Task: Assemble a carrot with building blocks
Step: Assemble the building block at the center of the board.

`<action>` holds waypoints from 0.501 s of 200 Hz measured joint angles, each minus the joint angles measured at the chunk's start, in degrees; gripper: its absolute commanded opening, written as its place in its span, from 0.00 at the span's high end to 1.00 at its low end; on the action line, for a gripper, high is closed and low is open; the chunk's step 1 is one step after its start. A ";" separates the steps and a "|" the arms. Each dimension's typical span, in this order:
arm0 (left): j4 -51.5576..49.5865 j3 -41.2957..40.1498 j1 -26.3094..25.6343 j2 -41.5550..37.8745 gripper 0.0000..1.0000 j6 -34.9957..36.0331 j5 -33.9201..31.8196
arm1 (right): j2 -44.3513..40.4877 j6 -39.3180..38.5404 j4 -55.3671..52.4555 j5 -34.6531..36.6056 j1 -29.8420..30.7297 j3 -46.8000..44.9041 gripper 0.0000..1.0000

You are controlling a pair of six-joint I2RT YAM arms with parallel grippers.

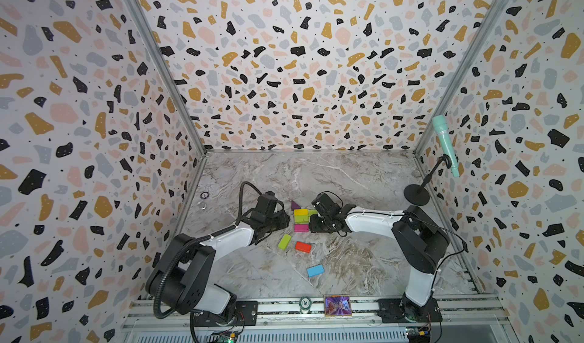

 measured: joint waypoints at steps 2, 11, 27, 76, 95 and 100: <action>0.00 -0.04 0.00 -0.13 0.67 0.00 -0.02 | -0.02 0.02 0.00 0.02 0.00 0.00 0.50; -0.04 -0.13 0.00 -0.59 0.67 0.00 -0.15 | -0.09 0.15 -0.04 0.02 0.00 0.00 0.50; -0.02 -0.42 0.00 -1.62 0.67 -0.02 -0.44 | -0.59 0.57 -0.26 0.02 0.15 -0.37 0.50; -0.55 -0.68 0.00 -3.89 0.69 0.07 -1.55 | -6.88 2.86 -3.39 1.01 4.52 -3.06 0.50; -0.76 -1.03 -0.02 -4.48 0.70 0.11 -1.95 | -8.24 3.41 -3.48 1.70 7.17 -3.06 0.55; -0.83 -1.20 -0.02 -4.61 0.70 0.11 -2.05 | -8.24 3.56 -3.48 1.73 7.72 -3.06 0.58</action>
